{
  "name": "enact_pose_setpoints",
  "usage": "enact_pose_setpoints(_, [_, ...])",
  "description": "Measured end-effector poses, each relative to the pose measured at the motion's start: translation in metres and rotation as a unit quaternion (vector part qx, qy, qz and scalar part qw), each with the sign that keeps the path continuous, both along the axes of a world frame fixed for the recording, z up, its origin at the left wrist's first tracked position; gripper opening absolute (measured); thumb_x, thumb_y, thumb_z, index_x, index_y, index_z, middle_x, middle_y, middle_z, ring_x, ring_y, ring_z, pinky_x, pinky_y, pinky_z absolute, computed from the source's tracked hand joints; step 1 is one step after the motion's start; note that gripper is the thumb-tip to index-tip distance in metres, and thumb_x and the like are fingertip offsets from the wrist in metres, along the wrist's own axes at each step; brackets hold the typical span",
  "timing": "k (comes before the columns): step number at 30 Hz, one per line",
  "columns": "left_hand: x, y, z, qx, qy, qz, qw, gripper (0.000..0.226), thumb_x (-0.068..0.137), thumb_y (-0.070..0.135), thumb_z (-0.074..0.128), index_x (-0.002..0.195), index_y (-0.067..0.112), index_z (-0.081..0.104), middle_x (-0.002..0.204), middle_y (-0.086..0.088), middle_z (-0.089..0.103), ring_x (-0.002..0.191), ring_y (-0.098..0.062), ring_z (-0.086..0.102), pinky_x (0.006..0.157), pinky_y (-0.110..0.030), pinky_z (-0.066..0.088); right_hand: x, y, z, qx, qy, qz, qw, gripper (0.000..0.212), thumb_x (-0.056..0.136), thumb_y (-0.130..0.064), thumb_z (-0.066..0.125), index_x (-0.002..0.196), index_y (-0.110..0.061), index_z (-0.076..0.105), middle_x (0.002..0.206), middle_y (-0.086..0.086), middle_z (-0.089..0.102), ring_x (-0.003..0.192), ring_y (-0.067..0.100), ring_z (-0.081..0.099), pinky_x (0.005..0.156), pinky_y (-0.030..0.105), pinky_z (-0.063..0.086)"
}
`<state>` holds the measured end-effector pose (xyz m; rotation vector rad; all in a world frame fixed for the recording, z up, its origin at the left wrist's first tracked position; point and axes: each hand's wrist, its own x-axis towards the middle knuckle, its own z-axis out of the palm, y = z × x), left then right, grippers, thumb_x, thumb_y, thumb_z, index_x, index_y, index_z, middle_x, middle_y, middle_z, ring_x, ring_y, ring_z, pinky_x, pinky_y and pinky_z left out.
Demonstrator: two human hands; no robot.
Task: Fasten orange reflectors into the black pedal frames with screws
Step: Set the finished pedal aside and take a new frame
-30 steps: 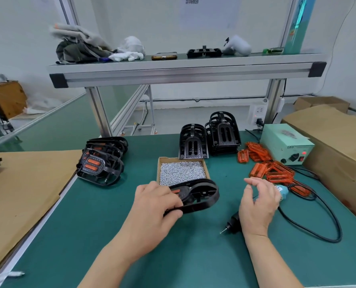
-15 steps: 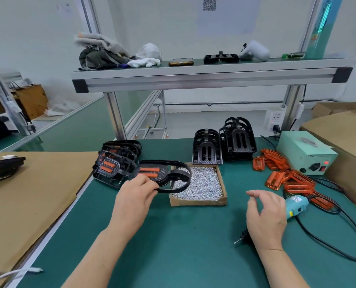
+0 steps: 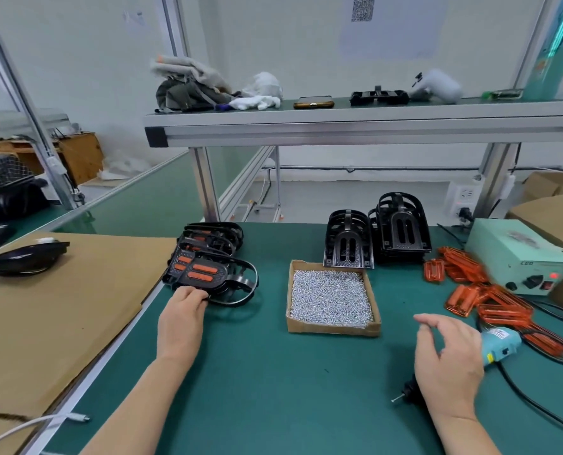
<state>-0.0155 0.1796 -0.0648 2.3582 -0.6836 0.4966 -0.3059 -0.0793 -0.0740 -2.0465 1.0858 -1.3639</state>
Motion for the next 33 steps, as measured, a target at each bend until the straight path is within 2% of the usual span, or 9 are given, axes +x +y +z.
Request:
enact_pose_setpoints(6, [0.017, 0.004, -0.006, 0.020, 0.039, 0.045, 0.998, 0.017, 0.094, 0.003, 0.058, 0.107, 0.001, 0.070, 0.111, -0.007, 0.063, 0.093, -0.028, 0.059, 0.078, -0.029, 0.039, 0.003, 0.002, 0.003, 0.007, -0.001, 0.004, 1.000, 0.022, 0.086, 0.004, 0.065, 0.091, -0.015, 0.074, 0.095, 0.001, 0.069, 0.105, 0.021, 0.048, 0.084, 0.050, 0.048])
enact_pose_setpoints(10, [0.023, 0.002, -0.008, 0.050, 0.070, 0.063, 0.994, 0.022, 0.094, 0.004, 0.056, 0.111, -0.001, 0.069, 0.119, -0.010, 0.061, 0.102, -0.029, 0.058, 0.084, -0.035, 0.044, 0.003, 0.002, 0.004, 0.007, 0.003, 0.005, 1.000, 0.022, 0.087, 0.004, 0.065, 0.092, -0.015, 0.074, 0.095, -0.001, 0.068, 0.104, 0.021, 0.049, 0.085, 0.048, 0.048])
enact_pose_setpoints(13, [0.024, 0.000, -0.009, 0.049, 0.101, 0.081, 0.990, 0.021, 0.089, -0.004, 0.051, 0.101, -0.004, 0.067, 0.117, -0.015, 0.060, 0.091, -0.024, 0.048, 0.078, -0.030, 0.039, 0.003, 0.002, 0.004, 0.003, 0.001, 0.005, 1.000, 0.022, 0.087, 0.004, 0.065, 0.091, -0.015, 0.074, 0.094, -0.003, 0.067, 0.104, 0.022, 0.049, 0.084, 0.044, 0.045])
enact_pose_setpoints(15, [0.020, -0.002, -0.009, 0.078, 0.116, 0.097, 0.985, 0.022, 0.084, -0.003, 0.049, 0.099, -0.001, 0.065, 0.119, -0.016, 0.059, 0.094, -0.026, 0.043, 0.083, -0.030, 0.038, 0.004, 0.002, 0.004, 0.004, -0.001, 0.005, 1.000, 0.022, 0.088, 0.004, 0.065, 0.091, -0.016, 0.074, 0.094, -0.004, 0.066, 0.104, 0.020, 0.048, 0.083, 0.041, 0.043])
enact_pose_setpoints(18, [0.009, -0.008, -0.007, 0.031, 0.152, 0.109, 0.982, 0.030, 0.083, 0.004, 0.053, 0.112, -0.002, 0.056, 0.132, -0.019, 0.047, 0.112, -0.033, 0.041, 0.098, -0.041, 0.040, 0.005, 0.002, 0.003, 0.008, -0.005, 0.004, 1.000, 0.023, 0.088, 0.004, 0.065, 0.091, -0.017, 0.073, 0.094, -0.004, 0.066, 0.103, 0.017, 0.046, 0.083, 0.043, 0.045])
enact_pose_setpoints(20, [-0.003, -0.014, -0.006, -0.010, 0.150, 0.112, 0.982, 0.040, 0.081, 0.009, 0.058, 0.117, -0.003, 0.046, 0.136, -0.022, 0.039, 0.116, -0.037, 0.039, 0.100, -0.047, 0.039, 0.004, 0.001, 0.002, 0.008, -0.008, 0.002, 1.000, 0.023, 0.087, 0.004, 0.065, 0.090, -0.018, 0.073, 0.093, -0.003, 0.067, 0.103, 0.018, 0.047, 0.081, 0.047, 0.048])
enact_pose_setpoints(25, [-0.026, -0.032, -0.012, 0.040, 0.081, 0.099, 0.991, 0.066, 0.080, 0.040, 0.073, 0.132, 0.019, 0.038, 0.137, -0.017, 0.030, 0.111, -0.041, 0.038, 0.094, -0.052, 0.040, 0.005, 0.002, 0.002, 0.008, -0.011, 0.002, 1.000, 0.023, 0.087, 0.003, 0.064, 0.089, -0.018, 0.073, 0.093, -0.004, 0.067, 0.102, 0.010, 0.042, 0.082, 0.045, 0.047])
enact_pose_setpoints(29, [-0.010, -0.046, -0.013, 0.059, 0.077, 0.121, 0.988, 0.045, 0.091, 0.038, 0.066, 0.129, 0.028, 0.042, 0.128, -0.018, 0.032, 0.096, -0.033, 0.035, 0.089, -0.047, 0.040, 0.004, 0.003, 0.003, 0.007, -0.007, 0.000, 1.000, 0.022, 0.087, 0.003, 0.065, 0.089, -0.017, 0.073, 0.093, -0.003, 0.067, 0.101, 0.010, 0.042, 0.082, 0.043, 0.045])
enact_pose_setpoints(33, [0.010, -0.052, -0.014, 0.088, 0.064, 0.155, 0.982, 0.039, 0.093, 0.040, 0.063, 0.126, 0.032, 0.043, 0.123, -0.017, 0.033, 0.090, -0.031, 0.036, 0.085, -0.044, 0.039, 0.004, 0.004, 0.004, 0.006, -0.010, -0.001, 1.000, 0.023, 0.086, 0.005, 0.066, 0.089, -0.016, 0.073, 0.093, -0.002, 0.068, 0.101, 0.009, 0.042, 0.082, 0.046, 0.047])
